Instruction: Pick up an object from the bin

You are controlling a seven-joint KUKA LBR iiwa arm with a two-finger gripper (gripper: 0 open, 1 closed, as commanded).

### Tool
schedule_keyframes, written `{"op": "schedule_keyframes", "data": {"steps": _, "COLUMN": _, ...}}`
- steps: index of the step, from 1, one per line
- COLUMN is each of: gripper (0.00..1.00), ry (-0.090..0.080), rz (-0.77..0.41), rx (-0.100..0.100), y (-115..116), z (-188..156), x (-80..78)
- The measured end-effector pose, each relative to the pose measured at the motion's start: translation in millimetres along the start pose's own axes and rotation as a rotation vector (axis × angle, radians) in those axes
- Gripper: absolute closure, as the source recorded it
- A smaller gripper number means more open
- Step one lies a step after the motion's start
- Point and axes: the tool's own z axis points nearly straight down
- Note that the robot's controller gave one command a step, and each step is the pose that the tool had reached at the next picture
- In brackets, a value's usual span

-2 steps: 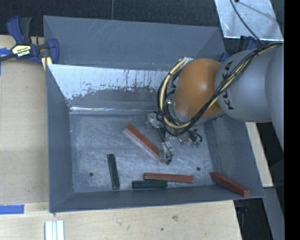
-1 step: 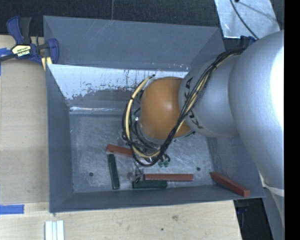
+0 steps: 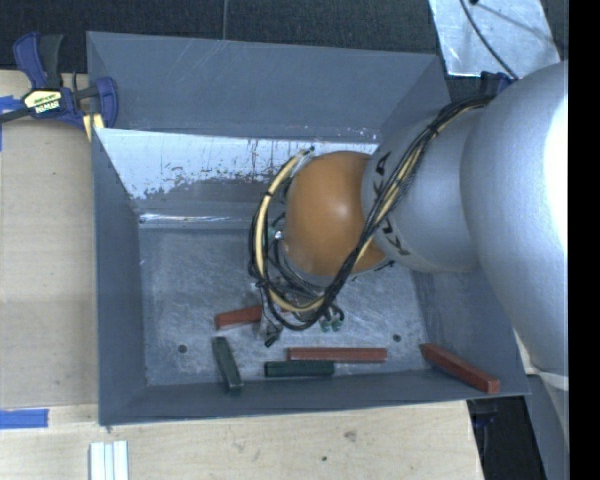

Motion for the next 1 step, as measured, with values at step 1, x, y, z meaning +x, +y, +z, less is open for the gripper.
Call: {"op": "schedule_keyframes", "data": {"steps": 1, "gripper": 1.00, "ry": -0.007, "rz": 0.012, "rx": 0.000, "y": -2.6, "z": -145.7, "x": -4.8}}
